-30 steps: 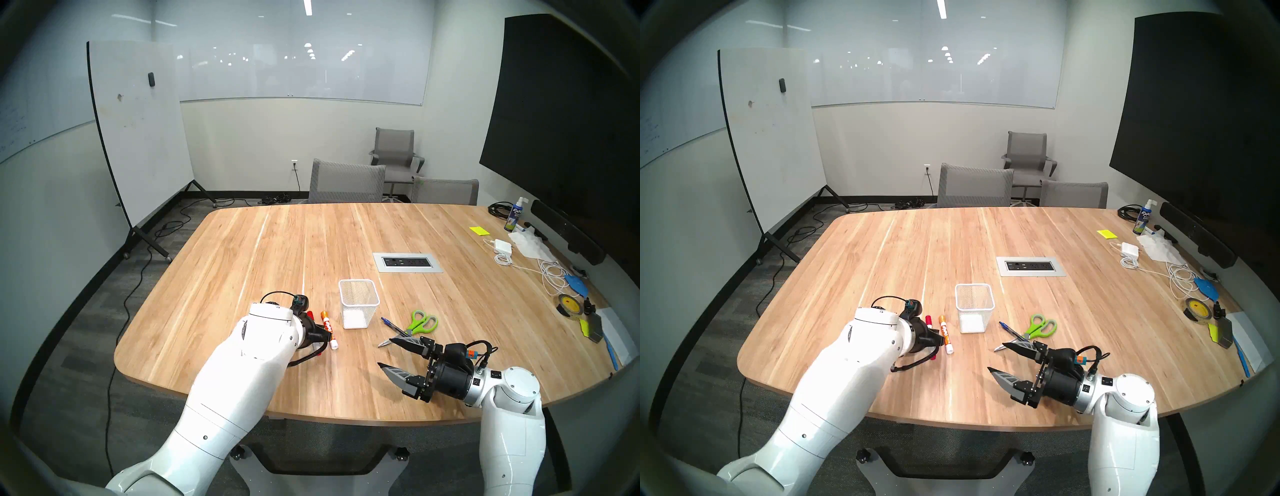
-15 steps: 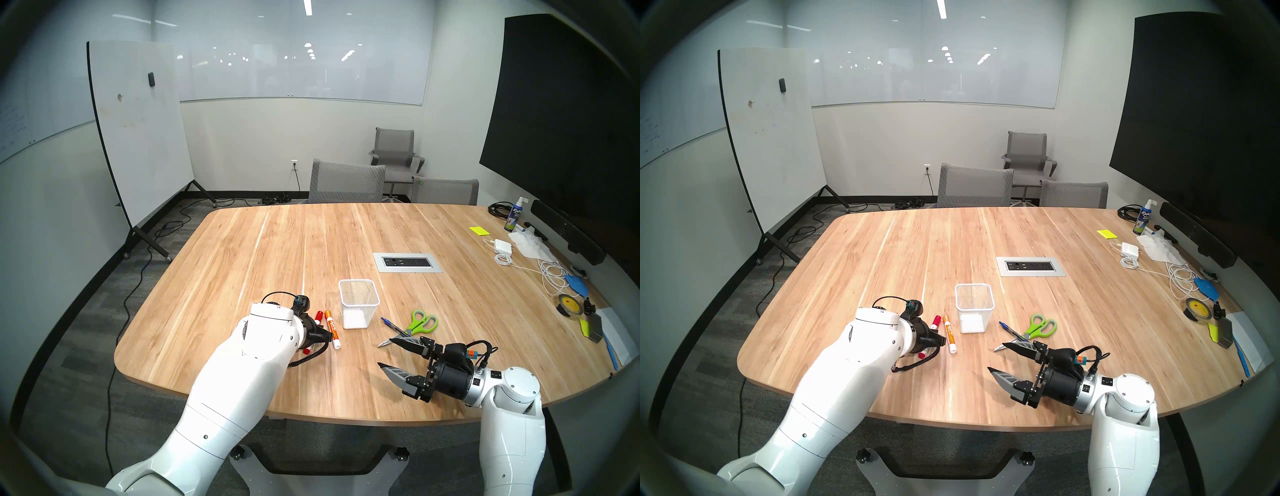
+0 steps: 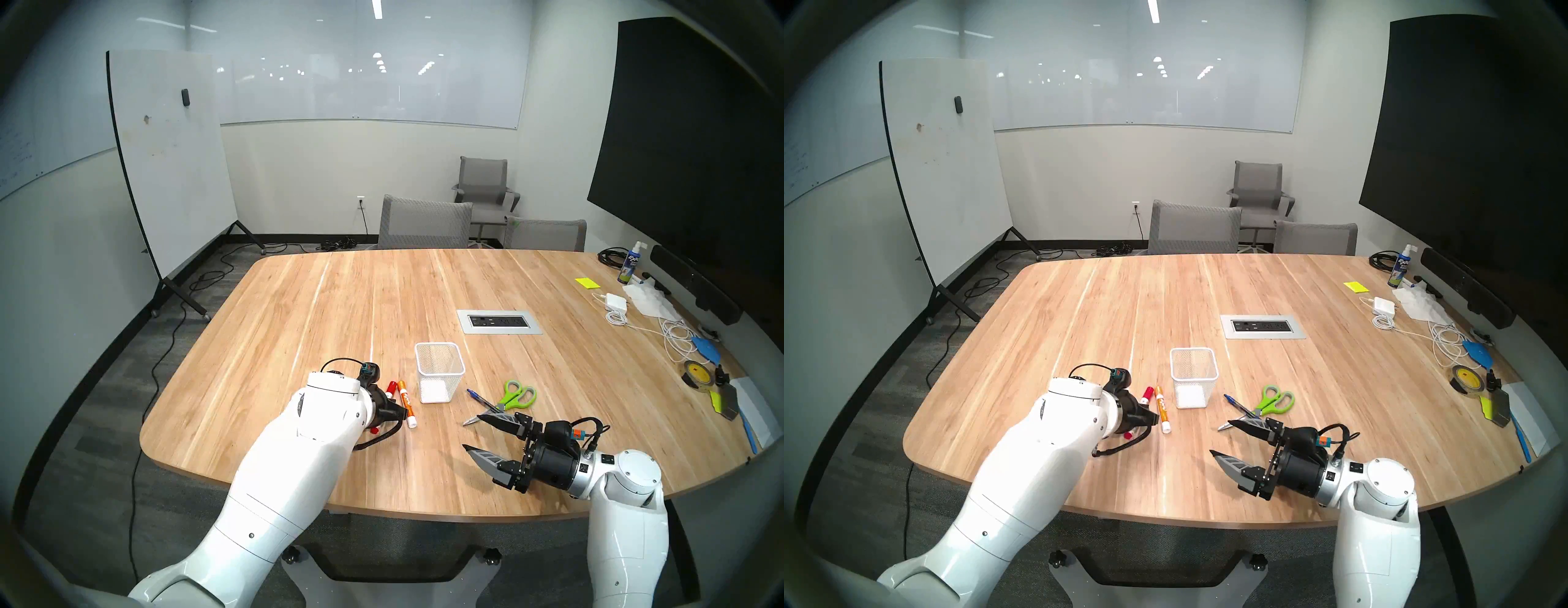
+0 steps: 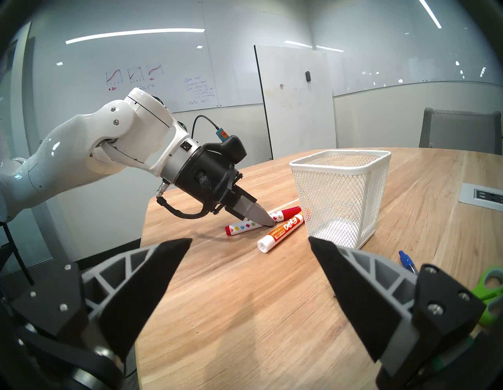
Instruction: Place the pen, the marker, and the scissors into the pen holder
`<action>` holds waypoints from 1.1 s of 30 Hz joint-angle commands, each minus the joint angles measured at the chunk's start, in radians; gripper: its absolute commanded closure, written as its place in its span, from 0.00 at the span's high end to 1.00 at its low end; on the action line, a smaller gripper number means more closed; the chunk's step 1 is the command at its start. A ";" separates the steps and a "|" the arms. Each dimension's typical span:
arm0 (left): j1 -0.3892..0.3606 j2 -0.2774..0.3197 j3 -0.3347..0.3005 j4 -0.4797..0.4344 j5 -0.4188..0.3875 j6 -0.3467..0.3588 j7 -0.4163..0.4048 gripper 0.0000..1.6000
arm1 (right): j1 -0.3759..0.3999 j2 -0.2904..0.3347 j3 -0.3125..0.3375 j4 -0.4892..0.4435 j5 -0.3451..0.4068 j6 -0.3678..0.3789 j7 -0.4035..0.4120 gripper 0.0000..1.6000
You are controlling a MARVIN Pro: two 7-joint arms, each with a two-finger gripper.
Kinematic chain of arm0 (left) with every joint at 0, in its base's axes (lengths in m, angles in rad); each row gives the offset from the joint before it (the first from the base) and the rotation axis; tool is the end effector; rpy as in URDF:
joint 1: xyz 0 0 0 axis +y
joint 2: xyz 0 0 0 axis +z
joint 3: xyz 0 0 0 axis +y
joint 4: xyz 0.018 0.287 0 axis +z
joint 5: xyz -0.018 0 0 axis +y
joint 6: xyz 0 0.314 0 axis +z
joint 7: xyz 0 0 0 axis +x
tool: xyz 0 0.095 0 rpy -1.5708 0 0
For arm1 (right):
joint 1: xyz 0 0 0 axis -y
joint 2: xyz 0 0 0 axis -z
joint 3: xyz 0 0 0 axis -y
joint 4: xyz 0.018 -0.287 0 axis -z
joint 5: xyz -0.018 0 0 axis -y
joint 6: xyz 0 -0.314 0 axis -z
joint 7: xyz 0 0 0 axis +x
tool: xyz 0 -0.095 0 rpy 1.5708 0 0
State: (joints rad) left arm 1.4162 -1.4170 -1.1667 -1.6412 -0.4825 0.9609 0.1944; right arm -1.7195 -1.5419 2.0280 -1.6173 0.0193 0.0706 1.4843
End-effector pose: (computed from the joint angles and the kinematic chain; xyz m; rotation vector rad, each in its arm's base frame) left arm 0.4059 -0.1150 -0.3185 2.6958 -0.3665 1.0109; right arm 0.3011 -0.0738 -0.3351 -1.6992 -0.8161 -1.4434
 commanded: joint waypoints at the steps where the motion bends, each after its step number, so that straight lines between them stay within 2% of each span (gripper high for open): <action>1: 0.010 0.009 0.004 0.011 0.001 -0.001 0.004 0.33 | 0.005 0.003 -0.003 -0.012 0.009 0.000 -0.001 1.00; 4: 0.011 0.010 0.005 0.009 -0.002 -0.001 0.007 0.27 | 0.005 0.002 -0.003 -0.012 0.009 0.000 -0.001 1.00; 9: 0.021 0.019 0.004 -0.006 -0.007 -0.001 0.016 0.04 | 0.005 0.002 -0.003 -0.012 0.009 0.000 -0.001 1.00; 11: 0.027 0.025 0.002 -0.015 -0.010 -0.001 0.019 0.00 | 0.005 0.002 -0.003 -0.012 0.009 0.000 -0.001 1.00; 21: 0.073 0.068 -0.010 -0.090 -0.032 -0.001 0.024 0.00 | 0.005 0.002 -0.002 -0.012 0.009 0.000 -0.001 1.00; 33: 0.148 0.147 -0.051 -0.282 -0.046 -0.001 0.027 0.00 | 0.005 0.002 -0.002 -0.012 0.008 0.000 -0.001 1.00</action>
State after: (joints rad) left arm 1.5278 -1.3140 -1.2024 -1.8139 -0.5245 0.9623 0.2364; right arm -1.7193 -1.5421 2.0281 -1.6173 0.0190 0.0706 1.4843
